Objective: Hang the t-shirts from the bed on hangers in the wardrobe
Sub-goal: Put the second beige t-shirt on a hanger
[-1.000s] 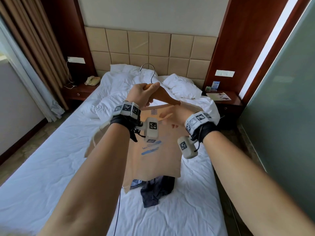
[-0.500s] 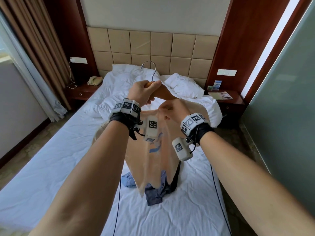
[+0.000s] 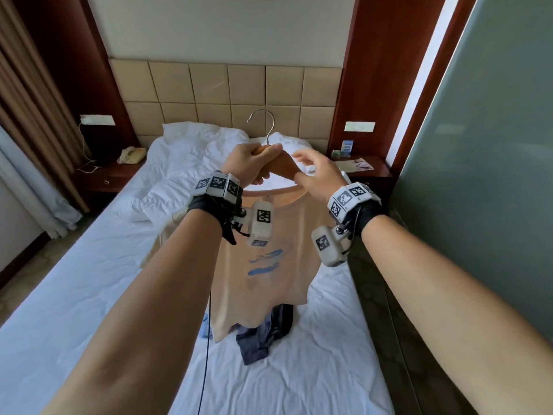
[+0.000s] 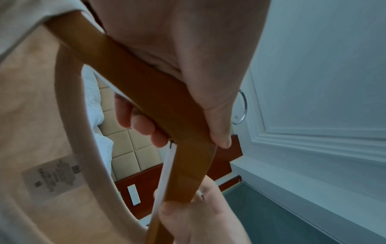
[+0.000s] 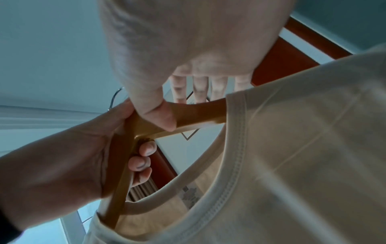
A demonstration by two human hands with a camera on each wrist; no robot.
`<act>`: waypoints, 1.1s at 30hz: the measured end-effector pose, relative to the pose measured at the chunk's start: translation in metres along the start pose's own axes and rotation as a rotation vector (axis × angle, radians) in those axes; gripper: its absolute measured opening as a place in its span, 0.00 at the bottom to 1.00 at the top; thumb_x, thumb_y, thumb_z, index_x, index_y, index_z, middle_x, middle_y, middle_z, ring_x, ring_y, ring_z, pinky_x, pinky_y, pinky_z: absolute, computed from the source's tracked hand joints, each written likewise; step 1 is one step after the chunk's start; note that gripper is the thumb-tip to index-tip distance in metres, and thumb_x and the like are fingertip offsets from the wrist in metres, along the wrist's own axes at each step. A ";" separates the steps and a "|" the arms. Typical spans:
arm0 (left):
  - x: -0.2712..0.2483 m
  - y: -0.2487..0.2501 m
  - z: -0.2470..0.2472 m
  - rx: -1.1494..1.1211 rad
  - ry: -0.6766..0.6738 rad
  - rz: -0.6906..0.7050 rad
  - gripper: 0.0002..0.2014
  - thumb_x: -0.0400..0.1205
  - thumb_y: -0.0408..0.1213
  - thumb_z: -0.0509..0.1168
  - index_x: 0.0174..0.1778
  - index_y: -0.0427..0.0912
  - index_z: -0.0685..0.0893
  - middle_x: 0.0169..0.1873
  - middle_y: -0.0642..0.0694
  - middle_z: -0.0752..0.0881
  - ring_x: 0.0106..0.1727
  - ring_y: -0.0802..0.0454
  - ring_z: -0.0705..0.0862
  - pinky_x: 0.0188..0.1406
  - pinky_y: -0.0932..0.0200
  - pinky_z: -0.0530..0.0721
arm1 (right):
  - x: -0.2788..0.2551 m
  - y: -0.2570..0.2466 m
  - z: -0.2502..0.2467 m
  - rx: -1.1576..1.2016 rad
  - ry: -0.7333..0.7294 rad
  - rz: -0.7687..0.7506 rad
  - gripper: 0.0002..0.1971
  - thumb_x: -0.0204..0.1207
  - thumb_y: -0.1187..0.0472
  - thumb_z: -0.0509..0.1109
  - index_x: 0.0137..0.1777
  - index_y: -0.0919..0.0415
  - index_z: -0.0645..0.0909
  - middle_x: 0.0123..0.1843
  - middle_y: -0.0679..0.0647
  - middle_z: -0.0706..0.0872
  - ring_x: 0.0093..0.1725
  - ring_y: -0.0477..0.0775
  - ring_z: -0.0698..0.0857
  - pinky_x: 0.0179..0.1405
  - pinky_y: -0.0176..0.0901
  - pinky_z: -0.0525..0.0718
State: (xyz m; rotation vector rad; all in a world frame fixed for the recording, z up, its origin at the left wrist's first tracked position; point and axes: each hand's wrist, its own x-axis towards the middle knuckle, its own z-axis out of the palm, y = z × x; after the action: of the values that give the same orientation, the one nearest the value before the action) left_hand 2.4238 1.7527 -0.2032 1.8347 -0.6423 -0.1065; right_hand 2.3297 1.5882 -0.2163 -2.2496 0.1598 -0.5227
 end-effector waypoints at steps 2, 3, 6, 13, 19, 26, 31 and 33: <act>0.001 0.019 0.018 0.002 -0.044 0.026 0.23 0.78 0.60 0.68 0.44 0.39 0.85 0.28 0.40 0.87 0.27 0.46 0.83 0.31 0.51 0.84 | -0.004 0.004 -0.023 -0.024 -0.080 0.059 0.24 0.71 0.62 0.73 0.68 0.50 0.79 0.64 0.49 0.85 0.62 0.47 0.82 0.58 0.41 0.77; 0.001 0.029 0.029 -0.004 -0.066 0.044 0.24 0.77 0.61 0.69 0.45 0.40 0.86 0.29 0.39 0.87 0.28 0.45 0.83 0.32 0.50 0.84 | -0.006 0.006 -0.035 -0.036 -0.097 0.083 0.23 0.70 0.59 0.74 0.66 0.49 0.80 0.62 0.49 0.86 0.60 0.48 0.84 0.58 0.44 0.80; -0.001 0.060 0.063 -0.034 -0.138 0.098 0.25 0.74 0.64 0.70 0.46 0.42 0.88 0.33 0.36 0.89 0.31 0.44 0.85 0.34 0.46 0.85 | -0.023 0.010 -0.080 -0.137 -0.092 0.133 0.18 0.68 0.55 0.77 0.58 0.47 0.81 0.50 0.46 0.88 0.52 0.51 0.87 0.51 0.45 0.84; -0.039 0.134 0.183 -0.064 -0.252 0.187 0.29 0.71 0.67 0.71 0.43 0.40 0.89 0.25 0.46 0.87 0.26 0.49 0.85 0.31 0.52 0.86 | -0.102 0.029 -0.202 -0.080 -0.077 0.234 0.22 0.73 0.38 0.75 0.50 0.58 0.85 0.32 0.49 0.85 0.30 0.47 0.83 0.36 0.40 0.80; -0.104 0.206 0.304 -0.116 -0.412 0.241 0.23 0.78 0.58 0.70 0.40 0.37 0.87 0.26 0.46 0.86 0.27 0.50 0.85 0.30 0.54 0.86 | -0.212 0.060 -0.313 -0.071 0.080 0.308 0.18 0.79 0.42 0.71 0.46 0.59 0.85 0.32 0.53 0.86 0.27 0.46 0.83 0.26 0.31 0.79; -0.169 0.300 0.441 -0.145 -0.675 0.349 0.21 0.79 0.60 0.68 0.42 0.43 0.89 0.28 0.42 0.87 0.32 0.46 0.86 0.34 0.53 0.87 | -0.346 0.093 -0.433 -0.152 0.410 0.345 0.16 0.81 0.44 0.70 0.37 0.54 0.82 0.29 0.50 0.83 0.24 0.44 0.81 0.28 0.33 0.80; -0.221 0.372 0.535 -0.183 -0.837 0.402 0.22 0.83 0.59 0.64 0.41 0.41 0.88 0.29 0.41 0.86 0.26 0.51 0.84 0.33 0.53 0.87 | -0.437 0.112 -0.520 -0.264 0.597 0.436 0.24 0.79 0.38 0.68 0.42 0.61 0.84 0.32 0.54 0.87 0.32 0.50 0.86 0.41 0.46 0.85; -0.241 0.398 0.576 -0.200 -0.879 0.421 0.25 0.82 0.60 0.64 0.46 0.38 0.88 0.29 0.41 0.86 0.27 0.48 0.85 0.32 0.53 0.86 | -0.472 0.117 -0.551 -0.304 0.664 0.471 0.24 0.78 0.36 0.68 0.38 0.59 0.83 0.31 0.53 0.87 0.32 0.50 0.86 0.44 0.49 0.86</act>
State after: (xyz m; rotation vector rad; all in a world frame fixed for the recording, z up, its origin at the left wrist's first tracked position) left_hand 1.8534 1.2897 -0.1110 1.3682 -1.5483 -0.6899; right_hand 1.6770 1.2621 -0.1263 -2.1273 1.1373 -1.0096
